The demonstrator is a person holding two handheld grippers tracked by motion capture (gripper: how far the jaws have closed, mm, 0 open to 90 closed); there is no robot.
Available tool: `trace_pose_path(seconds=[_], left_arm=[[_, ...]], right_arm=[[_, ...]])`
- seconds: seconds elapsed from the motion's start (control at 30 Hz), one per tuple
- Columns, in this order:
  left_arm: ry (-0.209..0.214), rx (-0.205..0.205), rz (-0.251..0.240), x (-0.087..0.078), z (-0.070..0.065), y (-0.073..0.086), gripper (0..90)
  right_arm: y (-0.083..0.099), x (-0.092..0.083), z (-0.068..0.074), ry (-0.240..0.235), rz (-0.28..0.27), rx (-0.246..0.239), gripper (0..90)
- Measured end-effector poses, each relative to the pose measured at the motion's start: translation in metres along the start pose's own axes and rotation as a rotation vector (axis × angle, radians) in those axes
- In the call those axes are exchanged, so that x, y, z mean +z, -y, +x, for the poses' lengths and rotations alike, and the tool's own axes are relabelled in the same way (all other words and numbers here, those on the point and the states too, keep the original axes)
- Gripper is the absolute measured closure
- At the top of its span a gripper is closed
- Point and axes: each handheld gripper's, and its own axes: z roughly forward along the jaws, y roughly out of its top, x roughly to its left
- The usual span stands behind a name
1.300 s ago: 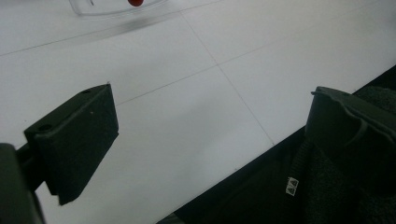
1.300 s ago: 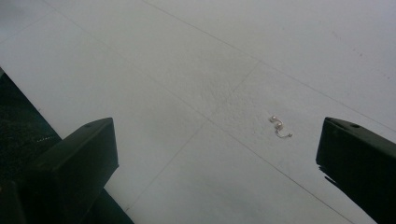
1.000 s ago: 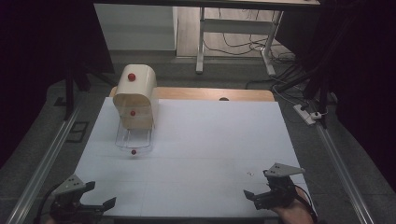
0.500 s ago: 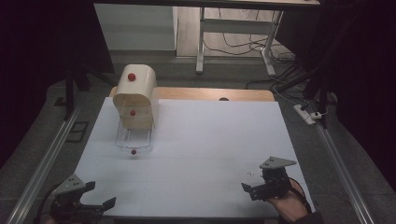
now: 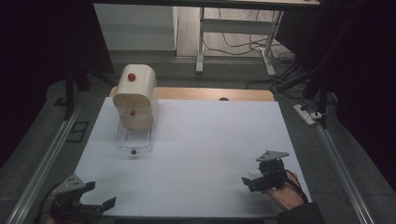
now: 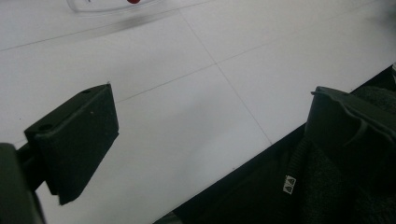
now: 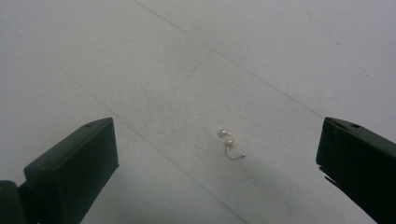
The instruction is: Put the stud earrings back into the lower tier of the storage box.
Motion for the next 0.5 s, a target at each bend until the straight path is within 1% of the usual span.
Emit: trace_pose_path(seconds=[0.07, 0.1, 0.13, 0.17, 0.2, 0.27, 0.4, 0.43, 0.47, 0.5], left_arm=[[0.001, -0.001, 0.000, 0.000, 0.000, 0.000, 3.3], [0.001, -0.002, 0.001, 0.000, 0.000, 0.000, 3.3], [0.001, -0.003, 0.001, 0.000, 0.000, 0.000, 3.3], [0.002, -0.004, 0.001, 0.000, 0.000, 0.000, 3.3], [0.002, -0.004, 0.001, 0.000, 0.000, 0.000, 3.3], [0.003, -0.009, 0.001, 0.000, 0.000, 0.000, 3.3], [0.002, -0.008, 0.002, 0.000, 0.001, 0.000, 3.4], [0.003, -0.010, 0.002, 0.000, 0.001, 0.000, 3.4], [0.003, -0.012, 0.002, 0.000, 0.001, 0.000, 3.4], [0.003, -0.012, 0.002, 0.000, 0.001, 0.000, 3.4]], right_arm=[[-0.001, 0.003, -0.004, 0.004, 0.006, 0.002, 0.0], [-0.003, 0.008, -0.010, 0.004, 0.016, 0.010, 0.0], [-0.003, 0.008, -0.010, 0.004, 0.016, 0.010, 0.0], [-0.005, 0.011, -0.014, 0.010, 0.022, 0.011, 0.0], [-0.005, 0.011, -0.014, 0.010, 0.022, 0.011, 0.0], [-0.008, 0.018, -0.021, 0.021, 0.031, 0.006, 0.0], [-0.011, 0.023, -0.025, 0.039, 0.042, 0.002, 0.2], [-0.012, 0.024, -0.027, 0.038, 0.045, 0.001, 2.8], [-0.013, 0.026, -0.030, 0.028, 0.054, 0.000, 9.7], [-0.013, 0.026, -0.030, 0.022, 0.061, -0.001, 14.6]])
